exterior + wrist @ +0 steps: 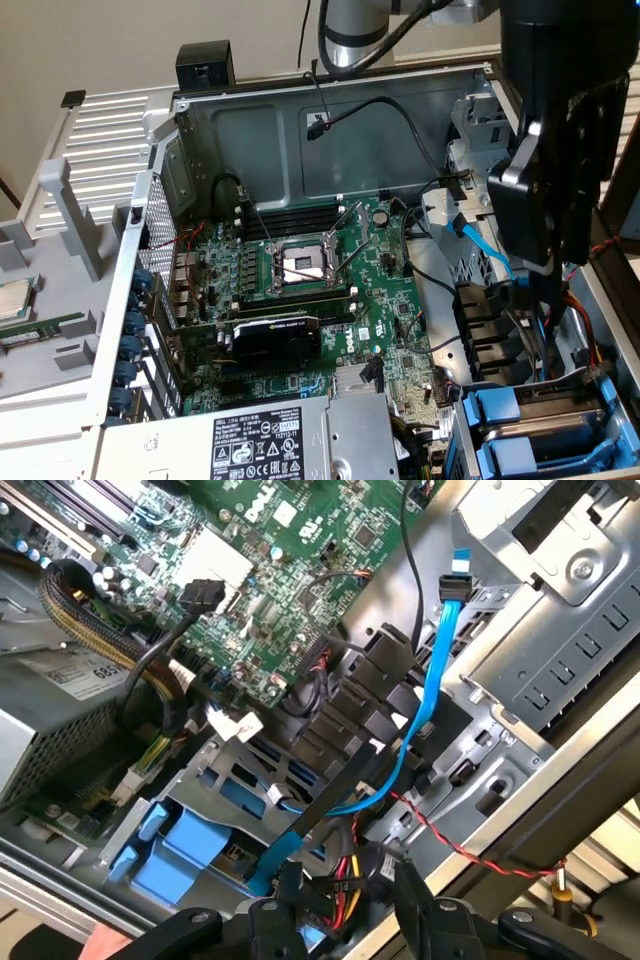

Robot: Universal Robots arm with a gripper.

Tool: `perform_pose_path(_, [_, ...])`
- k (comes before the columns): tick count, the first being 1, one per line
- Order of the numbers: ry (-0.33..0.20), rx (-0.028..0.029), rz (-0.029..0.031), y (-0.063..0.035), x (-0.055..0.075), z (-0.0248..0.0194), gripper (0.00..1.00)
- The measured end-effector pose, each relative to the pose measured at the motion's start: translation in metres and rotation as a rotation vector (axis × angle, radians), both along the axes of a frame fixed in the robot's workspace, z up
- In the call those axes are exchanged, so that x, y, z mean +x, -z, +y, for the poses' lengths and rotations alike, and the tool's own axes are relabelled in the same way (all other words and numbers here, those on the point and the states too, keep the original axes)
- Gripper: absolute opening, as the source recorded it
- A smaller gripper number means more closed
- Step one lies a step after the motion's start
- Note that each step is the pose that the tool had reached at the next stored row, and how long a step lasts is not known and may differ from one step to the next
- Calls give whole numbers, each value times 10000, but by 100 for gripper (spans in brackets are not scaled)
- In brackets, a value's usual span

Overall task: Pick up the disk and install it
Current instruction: 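Insert the first disk wire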

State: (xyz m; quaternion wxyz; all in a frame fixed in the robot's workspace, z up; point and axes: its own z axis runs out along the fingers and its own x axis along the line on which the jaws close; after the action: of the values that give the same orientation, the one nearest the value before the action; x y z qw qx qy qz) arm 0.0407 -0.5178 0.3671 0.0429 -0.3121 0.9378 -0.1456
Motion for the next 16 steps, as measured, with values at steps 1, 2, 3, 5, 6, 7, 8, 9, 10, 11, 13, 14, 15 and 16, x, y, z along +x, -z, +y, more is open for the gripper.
perform_pose_path(1, [0,-1,-12,-29,-10,0,49])
perform_pose_path(2, [0,-1,-26,-62,-21,-1,49])
perform_pose_path(3, [0,0,-39,-88,-30,-1,49])
perform_pose_path(5, [0,-1,-67,-144,-54,-4,49])
perform_pose_path(6, [1,0,-80,-174,-67,-7,49])
perform_pose_path(7, [0,1,-91,-203,-79,-9,49])
perform_pose_path(8, [0,-2,-100,-235,-91,-13,49])
perform_pose_path(9, [0,0,-112,-264,-103,-16,49])
perform_pose_path(10, [0,0,-121,-294,-115,-20,49])
perform_pose_path(11, [-1,-1,-131,-323,-126,-25,49])
perform_pose_path(13, [1,3,-163,-366,-149,-37,49])
perform_pose_path(14, [0,10,-180,-379,-160,-42,49])
perform_pose_path(15, [1,27,-195,-384,-173,-48,49])
perform_pose_path(16, [1,56,-208,-387,-187,-53,49])
